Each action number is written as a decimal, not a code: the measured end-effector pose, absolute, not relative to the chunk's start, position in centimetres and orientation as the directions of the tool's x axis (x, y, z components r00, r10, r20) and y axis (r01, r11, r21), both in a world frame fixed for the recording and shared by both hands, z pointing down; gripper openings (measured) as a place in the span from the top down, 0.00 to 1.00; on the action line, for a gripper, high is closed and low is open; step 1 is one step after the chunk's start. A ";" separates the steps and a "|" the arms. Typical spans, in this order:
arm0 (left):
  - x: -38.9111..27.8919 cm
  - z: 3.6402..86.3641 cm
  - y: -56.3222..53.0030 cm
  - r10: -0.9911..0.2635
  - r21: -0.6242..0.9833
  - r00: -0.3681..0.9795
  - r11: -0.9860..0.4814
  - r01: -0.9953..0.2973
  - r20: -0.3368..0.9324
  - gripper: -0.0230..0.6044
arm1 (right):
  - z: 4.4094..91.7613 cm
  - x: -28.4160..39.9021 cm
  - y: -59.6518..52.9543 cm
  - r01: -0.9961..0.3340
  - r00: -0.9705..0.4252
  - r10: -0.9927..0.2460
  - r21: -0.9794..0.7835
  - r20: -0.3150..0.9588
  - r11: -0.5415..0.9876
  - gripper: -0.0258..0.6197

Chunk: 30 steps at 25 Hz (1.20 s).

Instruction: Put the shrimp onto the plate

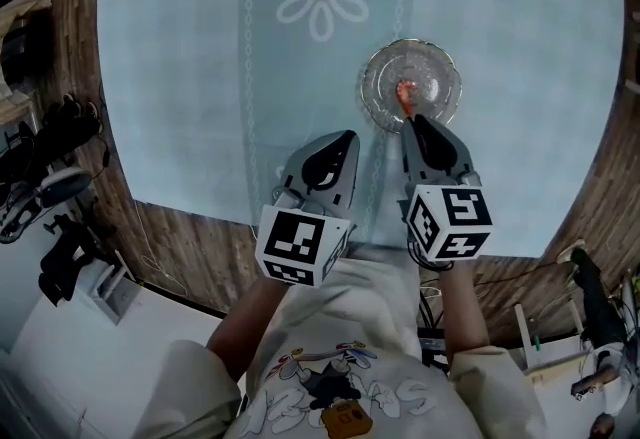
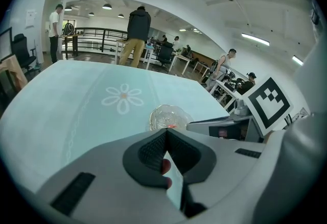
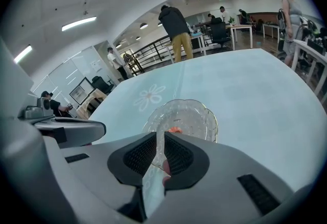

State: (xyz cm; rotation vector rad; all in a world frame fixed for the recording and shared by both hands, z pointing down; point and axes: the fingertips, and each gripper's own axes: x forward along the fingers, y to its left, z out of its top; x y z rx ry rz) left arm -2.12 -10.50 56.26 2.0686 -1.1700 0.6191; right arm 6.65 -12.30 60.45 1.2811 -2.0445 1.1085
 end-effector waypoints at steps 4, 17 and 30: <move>-2.1 55.1 -10.5 -0.555 0.317 0.502 -0.399 -0.860 0.664 0.95 | 59.1 6.6 -12.3 -0.891 -0.452 -0.523 -0.398 0.723 0.219 0.86; -3.4 49.0 -9.6 -0.603 0.297 0.548 -0.470 -0.831 0.580 0.95 | 53.4 7.0 -11.1 -0.915 -0.380 -0.622 -0.376 0.685 0.145 0.91; -7.3 43.4 -4.8 -0.637 0.294 0.593 -0.520 -0.802 0.492 0.95 | 46.8 1.9 -6.9 -0.914 -0.387 -0.693 -0.353 0.608 0.201 0.92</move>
